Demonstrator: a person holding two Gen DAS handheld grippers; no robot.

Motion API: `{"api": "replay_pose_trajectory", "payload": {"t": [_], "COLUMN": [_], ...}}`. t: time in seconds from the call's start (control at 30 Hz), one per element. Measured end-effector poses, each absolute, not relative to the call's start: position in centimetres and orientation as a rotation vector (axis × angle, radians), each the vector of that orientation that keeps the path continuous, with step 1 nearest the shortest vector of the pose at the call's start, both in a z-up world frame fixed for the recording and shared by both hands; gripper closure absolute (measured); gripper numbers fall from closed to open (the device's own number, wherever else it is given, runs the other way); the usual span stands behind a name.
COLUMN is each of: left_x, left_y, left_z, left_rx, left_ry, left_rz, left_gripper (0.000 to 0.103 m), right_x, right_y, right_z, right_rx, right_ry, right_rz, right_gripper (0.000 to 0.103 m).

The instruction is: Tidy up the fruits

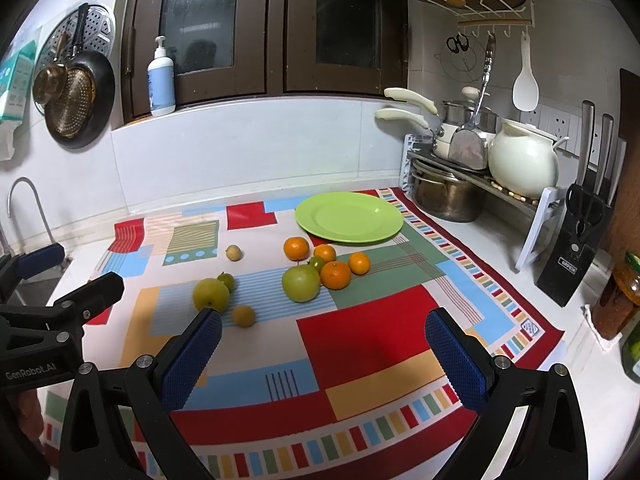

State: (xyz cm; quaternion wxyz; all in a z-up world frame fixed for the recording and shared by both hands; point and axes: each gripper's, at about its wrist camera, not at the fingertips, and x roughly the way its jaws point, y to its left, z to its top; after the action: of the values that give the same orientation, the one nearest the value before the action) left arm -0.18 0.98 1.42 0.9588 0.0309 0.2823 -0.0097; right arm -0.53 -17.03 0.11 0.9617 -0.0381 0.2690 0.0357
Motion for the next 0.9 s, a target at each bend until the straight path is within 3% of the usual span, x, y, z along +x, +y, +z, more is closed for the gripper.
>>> {"api": "replay_pose_trajectory", "payload": {"t": [0.9], "left_x": [-0.71], "left_y": [1.09], "left_z": [1.84], "left_rx": [0.056], "left_ry": [0.554], "left_rz": [-0.02], "left_gripper": [0.0], "right_x": [-0.59], "right_y": [-16.75], "right_z": [0.42], "right_rx": [-0.089], "right_ry": [0.534], "right_rz": [0.079], "right_gripper": [0.001]}}
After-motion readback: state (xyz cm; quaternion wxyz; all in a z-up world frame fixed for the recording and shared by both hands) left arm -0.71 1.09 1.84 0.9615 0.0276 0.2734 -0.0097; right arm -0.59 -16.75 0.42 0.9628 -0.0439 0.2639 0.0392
